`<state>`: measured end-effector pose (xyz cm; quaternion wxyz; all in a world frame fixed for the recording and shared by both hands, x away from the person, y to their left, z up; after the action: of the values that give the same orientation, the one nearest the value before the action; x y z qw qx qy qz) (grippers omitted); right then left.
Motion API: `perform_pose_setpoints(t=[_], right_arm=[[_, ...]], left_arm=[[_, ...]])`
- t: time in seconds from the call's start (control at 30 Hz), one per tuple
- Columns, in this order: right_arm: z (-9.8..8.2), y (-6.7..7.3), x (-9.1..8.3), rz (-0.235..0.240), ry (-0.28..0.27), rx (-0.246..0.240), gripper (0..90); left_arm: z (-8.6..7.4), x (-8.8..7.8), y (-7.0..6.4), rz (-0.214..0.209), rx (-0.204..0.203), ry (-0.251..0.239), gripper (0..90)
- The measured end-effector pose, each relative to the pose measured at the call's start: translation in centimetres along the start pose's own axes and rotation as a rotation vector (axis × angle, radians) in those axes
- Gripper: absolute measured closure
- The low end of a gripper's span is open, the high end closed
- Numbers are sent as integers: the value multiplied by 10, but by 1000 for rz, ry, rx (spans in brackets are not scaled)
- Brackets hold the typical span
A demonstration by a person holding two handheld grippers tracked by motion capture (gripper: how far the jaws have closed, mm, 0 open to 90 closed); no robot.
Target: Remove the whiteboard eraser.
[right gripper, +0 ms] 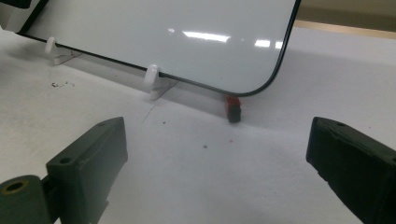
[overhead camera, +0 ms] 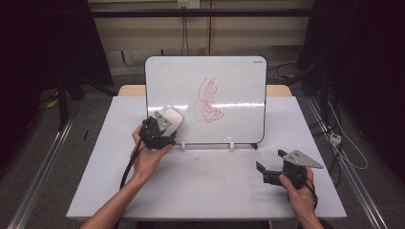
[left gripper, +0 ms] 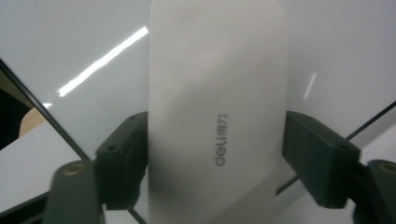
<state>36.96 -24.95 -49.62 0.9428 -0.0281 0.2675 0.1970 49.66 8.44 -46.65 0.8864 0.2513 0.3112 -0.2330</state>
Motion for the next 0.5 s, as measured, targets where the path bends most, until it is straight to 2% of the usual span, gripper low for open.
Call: perform_pose_setpoints(t=[0.4, 0.5], right_arm=[[0, 1, -1, 5, 0, -2, 55], [0, 1, -1, 5, 0, -3, 55]], left_arm=[[0, 0, -1, 20, -5, -1, 298], [0, 0, 0, 3, -5, 3, 299]])
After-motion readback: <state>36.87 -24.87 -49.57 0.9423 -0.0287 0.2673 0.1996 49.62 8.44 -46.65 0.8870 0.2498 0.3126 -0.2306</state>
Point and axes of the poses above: each handheld gripper's, and its own axes: x roughly forward along the jaws, z roughly out of its top, y roughly to its left, the point moved 10 cm from there along x, roughly forward along the jaws, and after that the axes turned 5 degrees about y, right-handed, at the moved point
